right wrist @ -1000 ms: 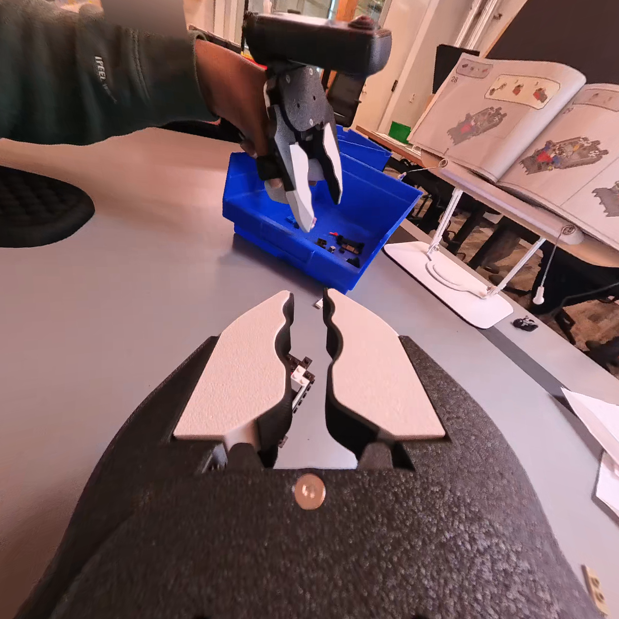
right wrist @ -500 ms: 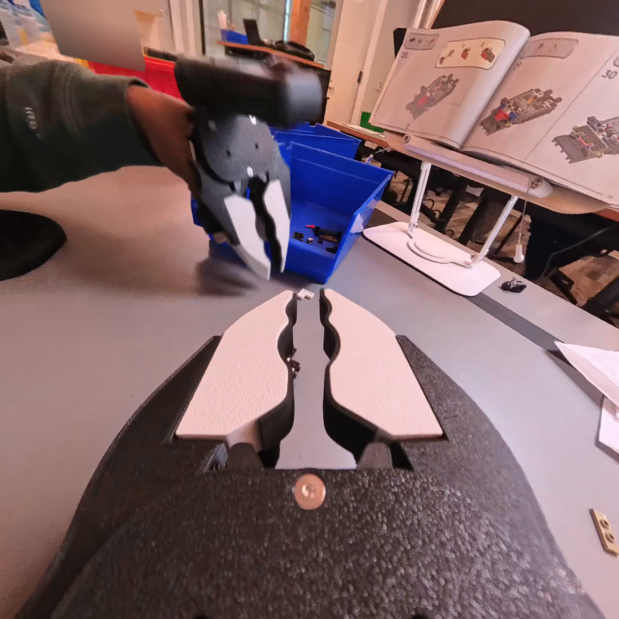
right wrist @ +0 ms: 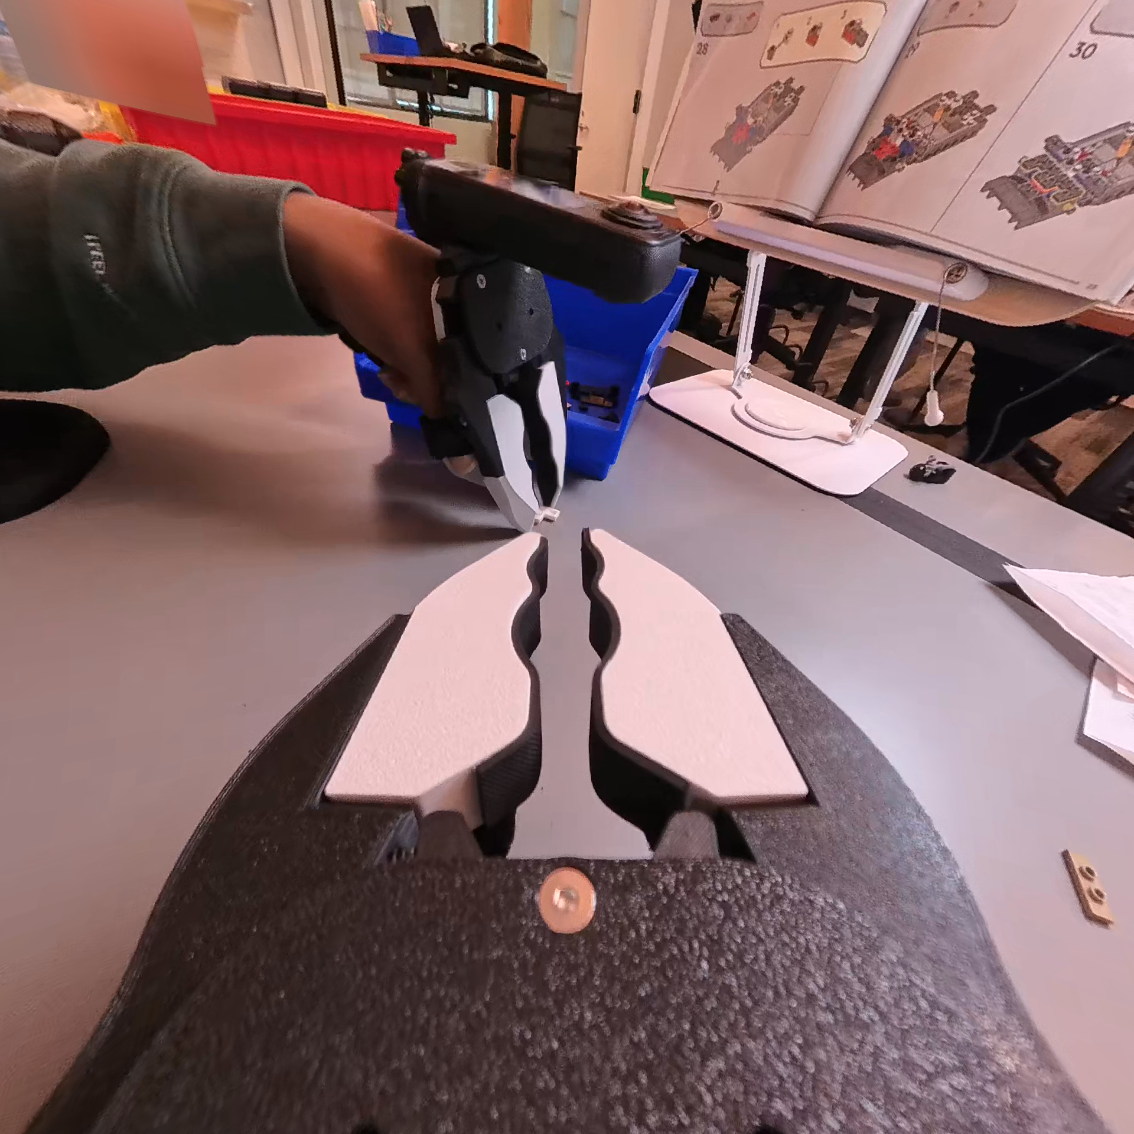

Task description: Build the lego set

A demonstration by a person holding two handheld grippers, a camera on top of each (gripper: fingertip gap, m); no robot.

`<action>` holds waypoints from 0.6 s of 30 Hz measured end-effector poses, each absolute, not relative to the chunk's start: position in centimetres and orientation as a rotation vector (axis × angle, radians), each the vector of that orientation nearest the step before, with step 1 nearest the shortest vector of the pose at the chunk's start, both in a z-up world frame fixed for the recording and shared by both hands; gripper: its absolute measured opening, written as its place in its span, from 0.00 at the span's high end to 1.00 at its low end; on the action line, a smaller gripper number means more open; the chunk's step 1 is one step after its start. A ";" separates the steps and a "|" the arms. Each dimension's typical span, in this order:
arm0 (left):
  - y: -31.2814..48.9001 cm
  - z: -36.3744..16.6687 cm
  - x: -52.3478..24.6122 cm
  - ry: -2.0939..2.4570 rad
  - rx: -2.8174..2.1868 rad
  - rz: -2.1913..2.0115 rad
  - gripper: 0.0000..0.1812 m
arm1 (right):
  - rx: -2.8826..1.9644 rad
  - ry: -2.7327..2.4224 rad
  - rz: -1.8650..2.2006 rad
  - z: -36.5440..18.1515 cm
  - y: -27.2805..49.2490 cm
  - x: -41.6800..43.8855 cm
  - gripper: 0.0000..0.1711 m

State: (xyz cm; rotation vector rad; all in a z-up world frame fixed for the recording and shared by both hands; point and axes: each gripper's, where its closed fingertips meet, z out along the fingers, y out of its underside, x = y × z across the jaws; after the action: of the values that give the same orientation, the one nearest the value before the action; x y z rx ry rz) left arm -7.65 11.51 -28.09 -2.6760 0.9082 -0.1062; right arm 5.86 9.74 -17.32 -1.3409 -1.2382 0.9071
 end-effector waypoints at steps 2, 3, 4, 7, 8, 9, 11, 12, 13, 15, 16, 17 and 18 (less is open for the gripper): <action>11.2 -28.1 -7.3 0.986 -2.680 -0.134 0.89 | -1.350 -1.242 0.905 -17.5 9.7 5.9 0.94; 10.8 -28.1 -7.2 1.036 -2.673 -0.140 0.90 | -1.349 -1.245 0.903 -17.5 9.7 5.9 0.94; 10.2 -28.1 -6.7 1.094 -2.658 -0.183 0.91 | -1.345 -1.246 0.900 -17.5 9.7 5.9 0.95; 10.1 -25.7 -6.9 1.077 -2.551 -0.148 0.91 | -1.335 -1.249 0.877 -17.4 9.7 5.9 0.95; 10.9 -24.0 -7.9 1.014 -2.503 -0.070 0.91 | -1.333 -1.247 0.870 -17.4 9.7 6.0 0.95; 11.8 -22.3 -9.8 0.935 -2.467 0.046 0.91 | -1.335 -1.246 0.867 -17.4 9.8 5.9 0.95; 13.0 -20.0 -13.8 0.809 -2.457 0.215 0.91 | -1.343 -1.245 0.873 -17.5 9.9 5.9 0.95; 12.9 -19.9 -15.3 0.780 -2.501 0.239 0.86 | -1.349 -1.245 0.878 -17.6 10.0 5.8 0.95; 12.5 -20.5 -16.5 0.767 -2.571 0.224 0.75 | -1.356 -1.246 0.882 -17.8 10.0 5.8 0.95; 11.5 -22.0 -17.2 0.781 -2.682 0.119 0.65 | -1.363 -1.253 0.877 -18.0 9.9 5.7 0.95; 11.4 -22.1 -17.4 0.777 -2.679 0.100 0.65 | -1.364 -1.259 0.865 -18.2 9.9 5.7 0.95; 11.4 -22.1 -17.4 0.777 -2.666 0.102 0.65 | -1.364 -1.264 0.852 -18.3 9.9 5.7 0.95; 11.3 -21.9 -17.4 0.788 -2.643 0.113 0.65 | -1.364 -1.268 0.838 -18.4 10.0 5.7 0.95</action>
State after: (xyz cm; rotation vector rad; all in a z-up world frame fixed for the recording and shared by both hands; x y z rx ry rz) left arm -17.38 11.34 -21.90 -2.6426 0.7881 0.1132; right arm 5.70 9.98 -18.41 -1.3644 -1.2683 0.8381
